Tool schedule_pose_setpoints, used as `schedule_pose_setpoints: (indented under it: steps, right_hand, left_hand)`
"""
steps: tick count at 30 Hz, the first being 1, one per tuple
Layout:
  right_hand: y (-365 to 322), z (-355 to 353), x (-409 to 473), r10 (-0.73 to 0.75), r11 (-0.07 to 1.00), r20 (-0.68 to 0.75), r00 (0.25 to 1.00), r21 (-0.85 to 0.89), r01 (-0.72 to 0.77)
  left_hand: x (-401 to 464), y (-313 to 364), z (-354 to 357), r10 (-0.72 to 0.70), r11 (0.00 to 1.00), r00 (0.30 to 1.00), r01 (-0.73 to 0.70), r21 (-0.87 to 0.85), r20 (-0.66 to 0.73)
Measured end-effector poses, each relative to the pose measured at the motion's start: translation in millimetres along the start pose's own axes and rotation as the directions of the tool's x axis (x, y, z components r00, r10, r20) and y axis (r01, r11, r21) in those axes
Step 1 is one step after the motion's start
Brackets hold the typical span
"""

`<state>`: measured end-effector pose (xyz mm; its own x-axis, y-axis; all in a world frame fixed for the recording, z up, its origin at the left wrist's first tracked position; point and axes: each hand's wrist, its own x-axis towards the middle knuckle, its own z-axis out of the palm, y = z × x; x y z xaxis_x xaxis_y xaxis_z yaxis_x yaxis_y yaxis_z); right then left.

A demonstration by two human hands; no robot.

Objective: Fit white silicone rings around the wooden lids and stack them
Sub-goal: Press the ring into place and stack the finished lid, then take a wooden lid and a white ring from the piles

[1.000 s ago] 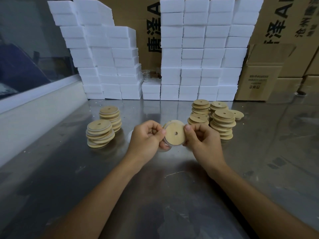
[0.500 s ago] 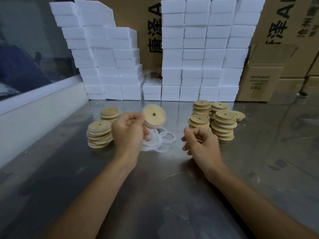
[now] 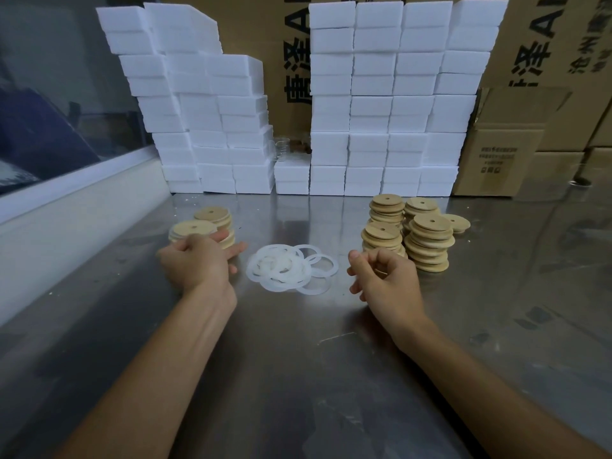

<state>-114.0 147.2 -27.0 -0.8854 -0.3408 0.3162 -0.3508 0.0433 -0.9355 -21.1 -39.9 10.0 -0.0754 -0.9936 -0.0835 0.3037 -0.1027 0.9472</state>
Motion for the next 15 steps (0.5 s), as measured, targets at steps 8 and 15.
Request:
schedule_pose_setpoints:
  steps: [8, 15]
  right_hand:
    - [4, -2, 2, -0.034, 0.999, -0.041, 0.999, -0.014, 0.033]
    - [11, -19, 16, -0.228, 0.944, -0.182, 0.956, -0.282, 0.172]
  left_hand:
    - [6, -3, -4, 0.095, 0.994, 0.995, -0.094, 0.060, -0.007]
    - [-15, -24, 1, 0.399, 0.677, 0.709, -0.656, 0.334, 0.582]
